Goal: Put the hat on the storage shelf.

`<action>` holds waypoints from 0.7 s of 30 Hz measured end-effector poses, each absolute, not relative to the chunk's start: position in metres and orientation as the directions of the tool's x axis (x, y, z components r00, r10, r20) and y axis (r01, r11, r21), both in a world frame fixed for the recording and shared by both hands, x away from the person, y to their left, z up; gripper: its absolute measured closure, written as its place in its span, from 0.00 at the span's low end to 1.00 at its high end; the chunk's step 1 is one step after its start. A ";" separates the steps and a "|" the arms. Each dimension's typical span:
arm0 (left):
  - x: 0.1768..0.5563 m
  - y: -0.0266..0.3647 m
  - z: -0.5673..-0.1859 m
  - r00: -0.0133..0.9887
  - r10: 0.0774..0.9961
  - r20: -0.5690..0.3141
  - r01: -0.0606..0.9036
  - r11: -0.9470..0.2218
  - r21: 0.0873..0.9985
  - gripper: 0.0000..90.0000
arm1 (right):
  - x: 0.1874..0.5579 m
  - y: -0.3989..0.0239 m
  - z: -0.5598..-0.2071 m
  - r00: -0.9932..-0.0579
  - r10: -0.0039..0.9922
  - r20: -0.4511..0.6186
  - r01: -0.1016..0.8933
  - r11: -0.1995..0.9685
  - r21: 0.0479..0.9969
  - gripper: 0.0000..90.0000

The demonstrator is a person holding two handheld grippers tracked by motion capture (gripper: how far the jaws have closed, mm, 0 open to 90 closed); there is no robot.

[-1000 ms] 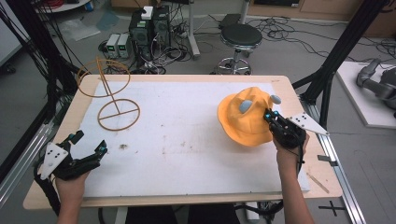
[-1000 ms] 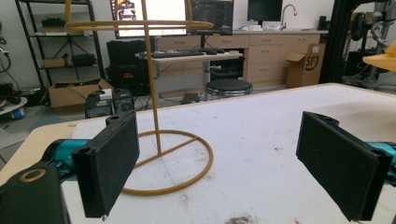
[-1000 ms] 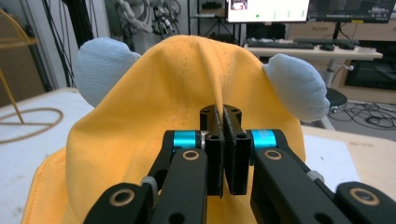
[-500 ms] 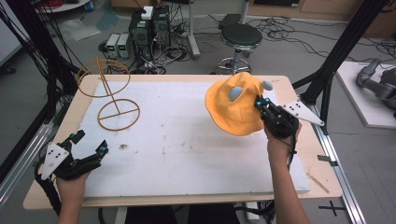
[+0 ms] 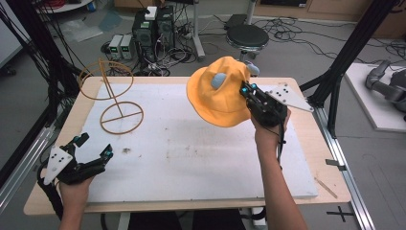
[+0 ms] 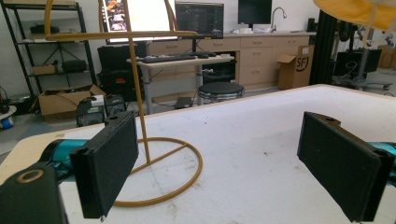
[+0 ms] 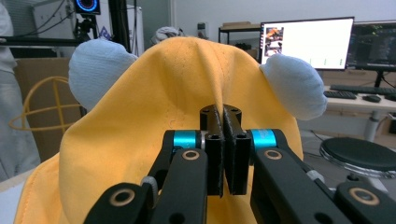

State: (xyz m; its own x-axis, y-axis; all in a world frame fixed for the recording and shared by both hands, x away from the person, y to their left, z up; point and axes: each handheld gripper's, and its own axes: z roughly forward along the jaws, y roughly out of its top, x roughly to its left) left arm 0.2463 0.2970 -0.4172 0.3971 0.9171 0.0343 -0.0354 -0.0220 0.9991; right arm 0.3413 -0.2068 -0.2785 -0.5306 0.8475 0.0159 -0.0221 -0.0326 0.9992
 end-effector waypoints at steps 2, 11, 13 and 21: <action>0.246 0.298 -0.417 0.395 0.918 0.033 -0.034 -0.021 0.999 0.14 | 0.343 -0.198 -0.273 -0.539 0.842 0.013 -0.026 -0.032 0.999 0.99; 0.246 0.299 -0.417 0.393 0.919 0.020 -0.038 -0.005 0.999 0.12 | 0.351 -0.169 -0.257 -0.560 0.828 -0.004 -0.049 -0.028 0.998 0.99; 0.246 0.298 -0.417 0.393 0.919 0.021 -0.035 -0.007 0.999 0.11 | 0.354 -0.160 -0.251 -0.564 0.825 -0.005 -0.054 -0.031 0.998 0.99; 0.246 0.297 -0.417 0.392 0.920 0.024 -0.042 -0.008 0.999 0.11 | 0.362 -0.140 -0.233 -0.579 0.815 -0.004 -0.072 -0.047 0.996 0.99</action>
